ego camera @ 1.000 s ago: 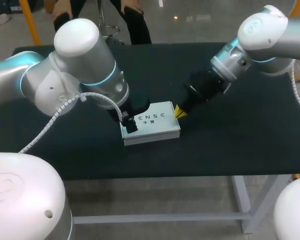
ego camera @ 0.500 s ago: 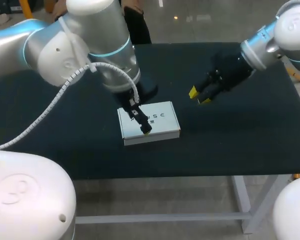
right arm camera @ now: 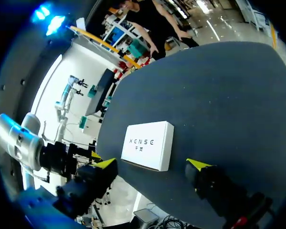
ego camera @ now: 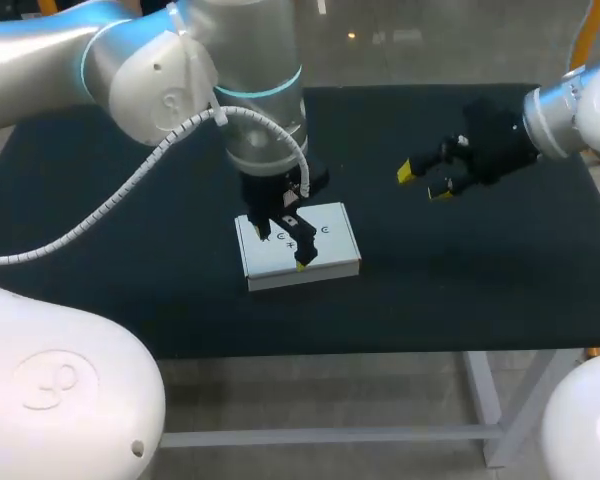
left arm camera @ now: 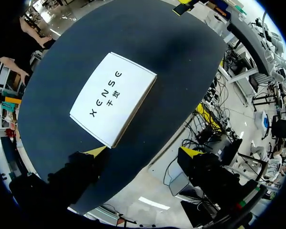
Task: Assemble the packaging by folding the flat box into shape, placing the metal phone stand inside, and closing the box properly
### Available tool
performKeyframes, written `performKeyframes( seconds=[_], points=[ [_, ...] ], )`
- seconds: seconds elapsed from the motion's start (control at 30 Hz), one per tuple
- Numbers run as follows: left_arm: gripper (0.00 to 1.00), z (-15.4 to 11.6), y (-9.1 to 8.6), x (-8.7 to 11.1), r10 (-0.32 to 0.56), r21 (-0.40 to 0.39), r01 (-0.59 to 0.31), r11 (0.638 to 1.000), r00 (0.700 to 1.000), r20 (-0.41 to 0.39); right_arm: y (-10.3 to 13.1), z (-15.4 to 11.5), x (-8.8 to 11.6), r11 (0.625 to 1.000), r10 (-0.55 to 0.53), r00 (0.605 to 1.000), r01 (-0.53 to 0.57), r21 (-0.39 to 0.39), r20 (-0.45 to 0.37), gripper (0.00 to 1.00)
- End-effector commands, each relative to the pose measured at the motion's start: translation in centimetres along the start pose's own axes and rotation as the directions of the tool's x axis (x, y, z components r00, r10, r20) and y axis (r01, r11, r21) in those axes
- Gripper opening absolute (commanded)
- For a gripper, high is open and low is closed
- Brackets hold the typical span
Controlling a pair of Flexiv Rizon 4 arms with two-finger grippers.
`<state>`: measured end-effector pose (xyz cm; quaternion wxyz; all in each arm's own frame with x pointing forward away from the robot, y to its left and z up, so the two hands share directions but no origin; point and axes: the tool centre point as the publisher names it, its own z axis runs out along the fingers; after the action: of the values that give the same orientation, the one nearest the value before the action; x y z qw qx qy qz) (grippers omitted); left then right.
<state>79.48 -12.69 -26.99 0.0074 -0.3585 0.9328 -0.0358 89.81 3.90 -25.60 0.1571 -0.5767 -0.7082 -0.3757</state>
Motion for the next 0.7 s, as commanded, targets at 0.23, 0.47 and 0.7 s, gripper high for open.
performKeyframes(
  seconds=[0.23,0.47,0.7],
  points=[
    [1.00,0.9,-1.1,1.8,-0.270,-0.037,0.268,0.963,0.960,-0.079,-1.2,-2.9,-1.0,0.926,-0.151,0.987,0.162,-0.340,0.057,1.00],
    [1.00,2.7,-0.8,4.0,-0.505,-0.039,0.504,0.863,0.857,-0.102,0.1,-5.7,-2.4,0.795,-0.387,0.912,0.403,-0.453,0.132,1.00],
    [1.00,4.0,-0.2,5.9,-0.558,-0.042,0.557,0.830,0.821,-0.121,1.1,-6.4,-4.3,0.663,-0.545,0.810,0.575,-0.479,0.217,1.00]
  ],
)
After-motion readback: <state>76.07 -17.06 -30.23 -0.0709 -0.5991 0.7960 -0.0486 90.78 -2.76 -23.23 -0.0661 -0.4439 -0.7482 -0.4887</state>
